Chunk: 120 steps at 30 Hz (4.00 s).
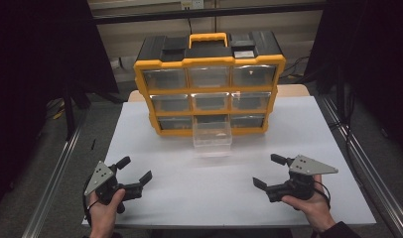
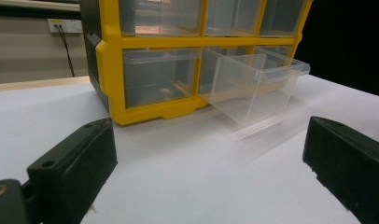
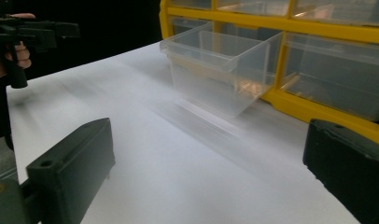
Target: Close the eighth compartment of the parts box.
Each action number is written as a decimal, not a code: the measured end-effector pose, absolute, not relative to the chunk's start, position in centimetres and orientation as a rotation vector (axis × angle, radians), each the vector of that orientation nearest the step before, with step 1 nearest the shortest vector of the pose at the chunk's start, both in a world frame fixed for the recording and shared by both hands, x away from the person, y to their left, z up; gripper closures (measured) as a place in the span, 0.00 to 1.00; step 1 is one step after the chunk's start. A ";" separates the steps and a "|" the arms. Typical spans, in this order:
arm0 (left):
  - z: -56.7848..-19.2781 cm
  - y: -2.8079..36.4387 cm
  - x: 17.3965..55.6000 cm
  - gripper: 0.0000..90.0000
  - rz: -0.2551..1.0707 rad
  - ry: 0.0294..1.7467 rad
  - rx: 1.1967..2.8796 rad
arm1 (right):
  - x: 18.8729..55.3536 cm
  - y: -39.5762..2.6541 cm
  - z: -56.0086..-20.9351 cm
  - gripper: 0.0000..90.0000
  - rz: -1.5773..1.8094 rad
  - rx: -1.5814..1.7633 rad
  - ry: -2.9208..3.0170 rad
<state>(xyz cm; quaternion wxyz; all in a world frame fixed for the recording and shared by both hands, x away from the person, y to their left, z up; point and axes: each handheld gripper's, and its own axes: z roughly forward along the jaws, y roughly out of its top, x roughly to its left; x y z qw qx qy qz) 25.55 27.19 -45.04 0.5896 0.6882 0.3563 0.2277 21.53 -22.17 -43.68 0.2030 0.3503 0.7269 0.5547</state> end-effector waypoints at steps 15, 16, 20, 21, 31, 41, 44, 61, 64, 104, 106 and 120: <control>-45.1 27.3 25.5 0.03 0.522 0.843 1.584 | 22.3 -19.7 -43.9 0.11 1.578 0.895 2.101; -45.0 27.3 25.5 0.03 0.522 0.844 1.585 | 22.4 -19.6 -44.0 0.12 1.577 0.891 2.106; -45.0 27.3 25.5 0.03 0.527 0.840 1.591 | 22.6 -19.0 -44.0 0.18 1.590 0.874 2.122; -45.0 27.3 25.5 0.03 0.528 0.838 1.593 | 22.7 -18.9 -44.0 0.19 1.590 0.868 2.126; -45.1 27.3 25.5 0.03 0.544 0.835 1.605 | 23.4 -17.1 -44.0 0.29 1.600 0.841 2.172; -45.0 27.3 25.5 0.03 0.541 0.836 1.600 | 24.2 -15.7 -44.3 0.47 1.605 0.836 2.218; -45.1 27.4 25.5 0.03 0.542 0.840 1.600 | 24.5 -15.3 -44.5 0.53 1.618 0.824 2.233; -45.0 27.5 25.5 0.03 0.549 0.828 1.601 | 25.4 -14.7 -44.9 0.89 1.634 0.841 2.236; -45.0 27.5 25.5 0.03 0.548 0.829 1.600 | 25.8 -14.7 -45.0 0.94 1.631 0.856 2.237; -45.0 27.5 25.6 0.03 0.562 0.833 1.606 | 30.9 -11.4 -45.8 1.00 1.538 0.821 2.314; -45.0 27.5 25.5 0.03 0.562 0.833 1.606 | 31.2 -11.3 -46.0 1.00 1.527 0.824 2.318; -45.0 27.5 25.5 0.03 0.562 0.835 1.602 | 32.2 -11.3 -46.6 1.00 1.489 0.875 2.304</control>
